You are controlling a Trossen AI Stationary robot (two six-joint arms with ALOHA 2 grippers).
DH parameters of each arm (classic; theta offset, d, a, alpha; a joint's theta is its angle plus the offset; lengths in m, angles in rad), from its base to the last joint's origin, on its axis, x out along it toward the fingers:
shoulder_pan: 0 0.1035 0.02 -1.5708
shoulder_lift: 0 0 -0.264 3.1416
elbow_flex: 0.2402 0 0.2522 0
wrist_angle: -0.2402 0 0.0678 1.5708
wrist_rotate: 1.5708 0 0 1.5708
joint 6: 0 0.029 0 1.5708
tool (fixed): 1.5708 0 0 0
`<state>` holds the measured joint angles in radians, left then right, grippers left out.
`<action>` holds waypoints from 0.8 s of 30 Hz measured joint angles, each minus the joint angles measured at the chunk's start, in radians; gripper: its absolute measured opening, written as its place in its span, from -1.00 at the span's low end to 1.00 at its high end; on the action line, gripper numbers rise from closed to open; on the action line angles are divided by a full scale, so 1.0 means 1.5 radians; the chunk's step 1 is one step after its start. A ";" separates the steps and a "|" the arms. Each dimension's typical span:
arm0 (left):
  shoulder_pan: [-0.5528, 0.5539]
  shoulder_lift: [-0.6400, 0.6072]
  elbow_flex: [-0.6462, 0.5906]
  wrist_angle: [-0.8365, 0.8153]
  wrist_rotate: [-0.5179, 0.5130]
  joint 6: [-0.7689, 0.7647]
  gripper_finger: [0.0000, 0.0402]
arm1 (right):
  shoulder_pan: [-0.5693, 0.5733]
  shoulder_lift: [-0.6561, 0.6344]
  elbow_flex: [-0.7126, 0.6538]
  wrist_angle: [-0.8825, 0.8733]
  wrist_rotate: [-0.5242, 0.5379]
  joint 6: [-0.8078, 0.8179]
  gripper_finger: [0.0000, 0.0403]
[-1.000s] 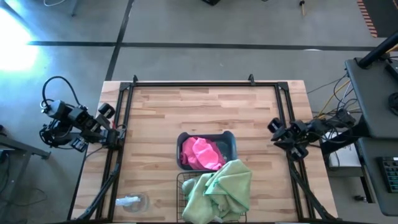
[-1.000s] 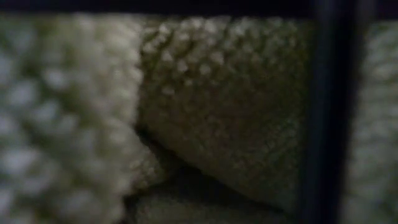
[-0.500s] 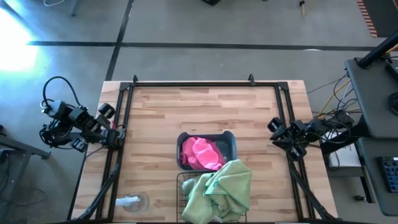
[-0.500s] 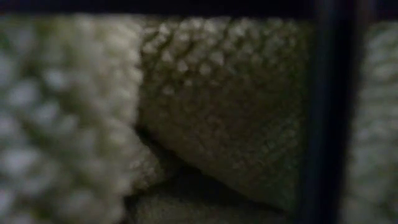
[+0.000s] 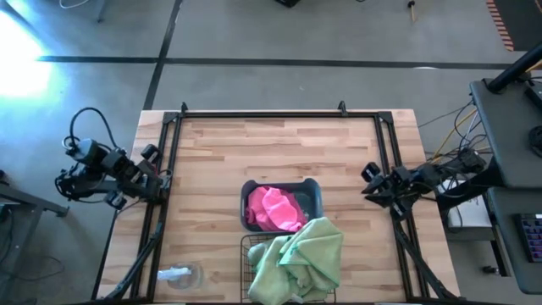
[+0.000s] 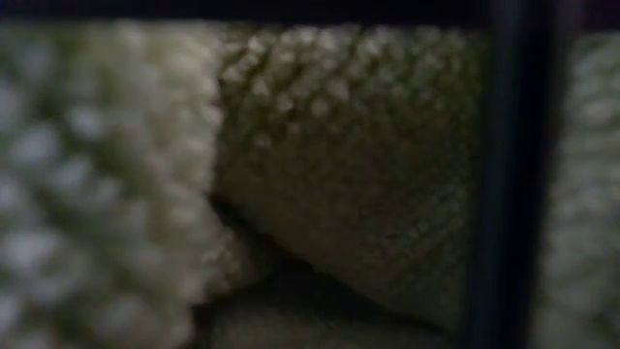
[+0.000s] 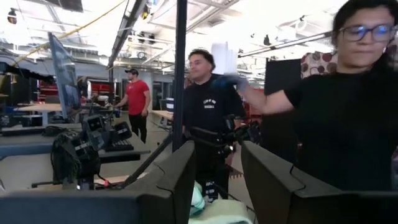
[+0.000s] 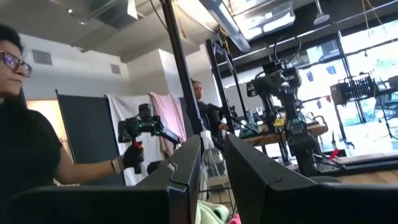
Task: Sort microfiber towel by color & place in baskets
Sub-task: Return to Home Position
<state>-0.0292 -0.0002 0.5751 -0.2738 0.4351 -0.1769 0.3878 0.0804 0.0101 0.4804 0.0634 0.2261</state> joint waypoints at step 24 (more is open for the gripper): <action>0.000 0.000 -0.318 0.367 0.032 -0.020 -0.42 | 0.000 0.018 0.000 -0.003 0.000 0.001 -0.66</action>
<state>-0.0292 -0.0002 0.0983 0.2765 0.4831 -0.2063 0.3874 0.1074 0.0101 0.4755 0.0631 0.2272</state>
